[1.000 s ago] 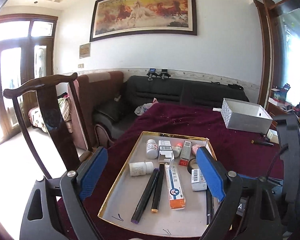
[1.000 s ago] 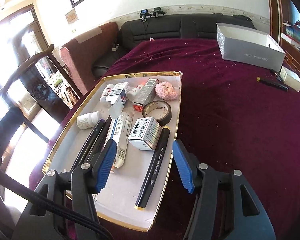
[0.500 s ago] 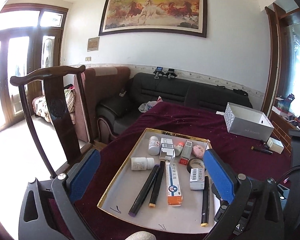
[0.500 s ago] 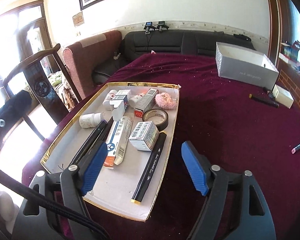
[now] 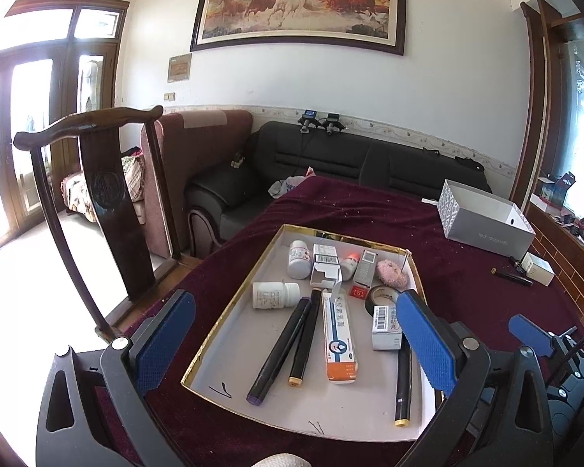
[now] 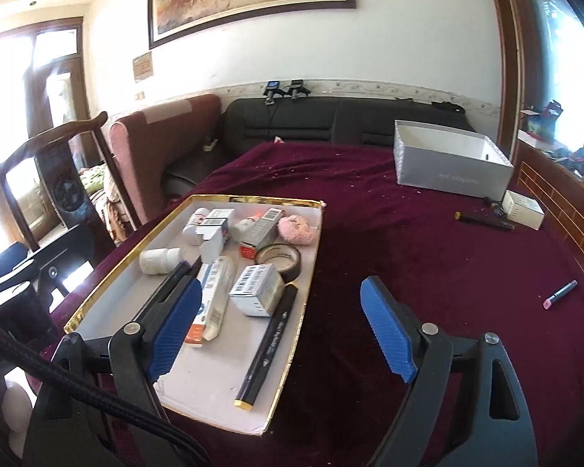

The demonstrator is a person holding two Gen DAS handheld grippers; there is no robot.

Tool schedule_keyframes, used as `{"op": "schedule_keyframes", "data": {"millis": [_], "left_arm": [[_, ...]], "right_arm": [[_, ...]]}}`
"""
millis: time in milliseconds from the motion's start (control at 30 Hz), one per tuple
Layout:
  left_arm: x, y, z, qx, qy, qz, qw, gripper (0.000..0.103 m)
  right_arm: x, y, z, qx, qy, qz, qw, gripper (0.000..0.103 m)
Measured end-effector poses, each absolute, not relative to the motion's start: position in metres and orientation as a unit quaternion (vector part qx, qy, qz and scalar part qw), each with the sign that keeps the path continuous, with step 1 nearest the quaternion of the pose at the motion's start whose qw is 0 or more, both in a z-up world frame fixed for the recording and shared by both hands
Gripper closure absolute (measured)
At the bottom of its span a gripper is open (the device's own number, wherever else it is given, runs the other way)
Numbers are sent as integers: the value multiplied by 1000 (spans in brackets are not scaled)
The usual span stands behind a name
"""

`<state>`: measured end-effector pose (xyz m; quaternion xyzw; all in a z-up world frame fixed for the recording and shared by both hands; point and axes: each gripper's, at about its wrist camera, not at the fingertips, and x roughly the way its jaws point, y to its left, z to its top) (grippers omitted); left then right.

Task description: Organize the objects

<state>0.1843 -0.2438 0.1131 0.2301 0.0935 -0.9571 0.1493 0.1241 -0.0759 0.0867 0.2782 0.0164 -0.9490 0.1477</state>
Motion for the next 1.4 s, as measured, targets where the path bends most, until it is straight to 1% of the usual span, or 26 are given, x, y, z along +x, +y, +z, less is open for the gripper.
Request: {"op": "schedule_keyframes", "data": {"millis": [167,433,800,1000,1167,1400], "left_arm": [[182,-241,105,242,92,-955,143,2],[176,-236,91,266,92,-951,128,2],[169,-247,72,300,119,-938,127,2],[165,-257,67,306,120,-934,138,2],[163,-259,62,326,118,-927,141,2],[160,-240,56,357,108,-922,103,2]], "right_arm": [[119,-75,80,290,21,-947,133,18],[115,-85,72,294,65,-946,121,18],[94,-101,55,321,113,-933,116,18],[76,-99,51,336,112,-930,102,18],[61,-98,62,338,103,-930,102,18],[58,-112,60,345,128,-923,113,19]]}}
